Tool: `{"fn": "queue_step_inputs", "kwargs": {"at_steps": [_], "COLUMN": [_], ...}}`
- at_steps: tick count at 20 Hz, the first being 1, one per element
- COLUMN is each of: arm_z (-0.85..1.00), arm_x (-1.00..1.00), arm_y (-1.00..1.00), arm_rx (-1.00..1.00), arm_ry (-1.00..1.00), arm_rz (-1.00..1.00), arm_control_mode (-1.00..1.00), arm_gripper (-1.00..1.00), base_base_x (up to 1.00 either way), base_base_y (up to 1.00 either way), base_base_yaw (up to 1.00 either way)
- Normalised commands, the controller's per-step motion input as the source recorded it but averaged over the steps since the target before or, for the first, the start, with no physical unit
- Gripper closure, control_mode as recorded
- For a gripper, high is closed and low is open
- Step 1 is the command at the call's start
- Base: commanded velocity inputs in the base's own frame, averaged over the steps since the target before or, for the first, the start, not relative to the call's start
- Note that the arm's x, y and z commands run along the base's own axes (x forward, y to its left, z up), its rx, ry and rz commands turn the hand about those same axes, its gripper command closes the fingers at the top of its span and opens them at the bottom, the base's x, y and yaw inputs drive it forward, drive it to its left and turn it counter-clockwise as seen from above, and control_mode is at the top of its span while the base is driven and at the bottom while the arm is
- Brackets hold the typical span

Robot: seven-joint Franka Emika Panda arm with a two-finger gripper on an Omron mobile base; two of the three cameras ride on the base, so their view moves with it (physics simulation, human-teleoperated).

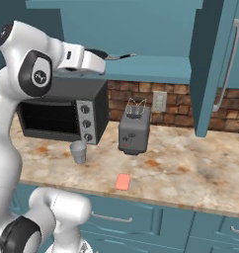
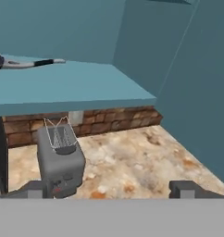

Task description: Pick the pan from the cabinet and place it on the stove. Then turn on the stove burner for the pan.

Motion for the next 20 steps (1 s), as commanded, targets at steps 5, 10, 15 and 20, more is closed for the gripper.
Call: {"fn": "queue_step_inputs", "kwargs": {"at_steps": [5,10,15,20], "arm_z": [0.03,0.0,0.0,0.03], "arm_x": [0.02,0.12,0.22,0.31], "arm_y": [0.29,0.0,0.1,0.1], "arm_rx": [0.13,0.23,0.24,0.14], "arm_ry": [-0.1,-0.08,-0.09,-0.02], "arm_rz": [0.0,0.0,-0.02,-0.06], "arm_control_mode": [-1.0,-1.0,-1.0,-1.0], "arm_gripper": [-1.0,-1.0,-1.0,-1.0], "base_base_x": [0.0,0.0,0.0,0.0], "base_base_y": [0.0,0.0,0.0,0.0], "base_base_yaw": [0.0,0.0,0.0,0.0]}}
